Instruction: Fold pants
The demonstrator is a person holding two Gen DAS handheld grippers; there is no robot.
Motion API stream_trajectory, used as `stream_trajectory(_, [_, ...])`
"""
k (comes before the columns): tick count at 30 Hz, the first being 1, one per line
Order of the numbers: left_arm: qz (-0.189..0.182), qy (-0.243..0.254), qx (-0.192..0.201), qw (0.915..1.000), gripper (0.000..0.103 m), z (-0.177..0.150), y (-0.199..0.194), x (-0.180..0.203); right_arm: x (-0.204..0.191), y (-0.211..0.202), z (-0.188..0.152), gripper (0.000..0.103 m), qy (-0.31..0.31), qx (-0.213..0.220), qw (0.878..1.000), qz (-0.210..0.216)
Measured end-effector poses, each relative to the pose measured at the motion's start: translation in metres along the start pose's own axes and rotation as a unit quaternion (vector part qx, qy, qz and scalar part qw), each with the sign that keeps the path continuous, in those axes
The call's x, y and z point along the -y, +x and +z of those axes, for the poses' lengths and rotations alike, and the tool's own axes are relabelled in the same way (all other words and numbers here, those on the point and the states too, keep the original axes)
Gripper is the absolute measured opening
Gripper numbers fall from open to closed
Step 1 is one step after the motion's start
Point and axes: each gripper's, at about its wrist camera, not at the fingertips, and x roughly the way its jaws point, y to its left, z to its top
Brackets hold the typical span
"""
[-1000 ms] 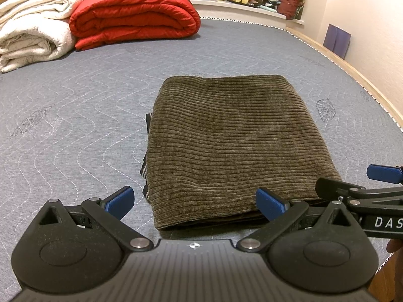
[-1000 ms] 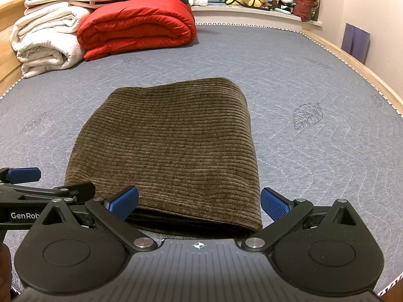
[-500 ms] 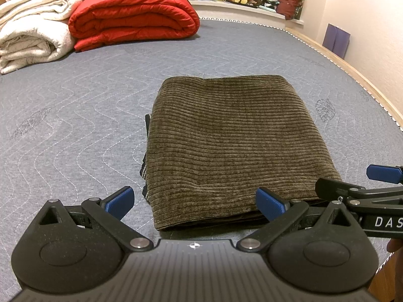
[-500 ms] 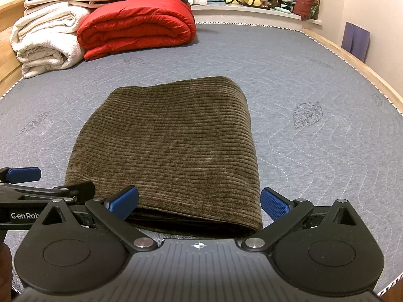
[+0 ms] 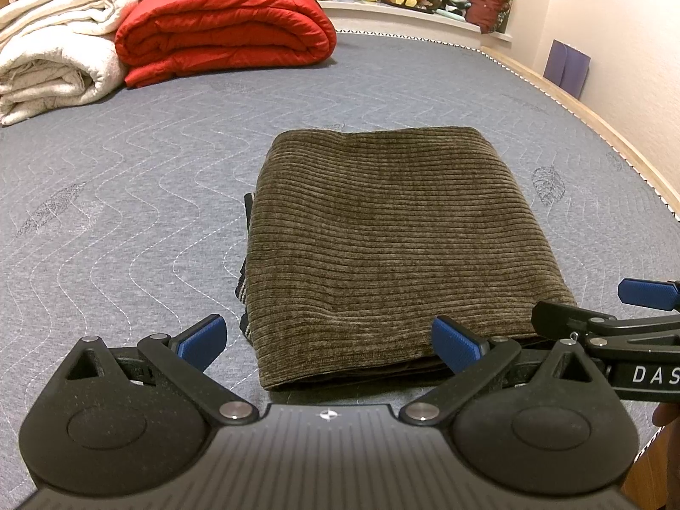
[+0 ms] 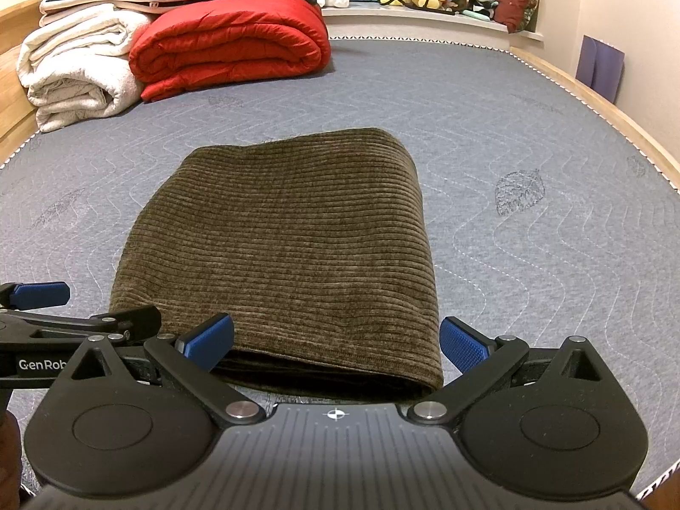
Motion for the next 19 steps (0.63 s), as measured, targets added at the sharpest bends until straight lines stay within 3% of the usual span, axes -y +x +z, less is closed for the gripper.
stream_trajectory(19, [0.000, 0.004, 0.004, 1.0000, 0.103, 0.0002, 0.0008, -0.0003, -0.0015, 0.0014, -0.0004, 0.102, 0.005, -0.003, 1.000, 0.000])
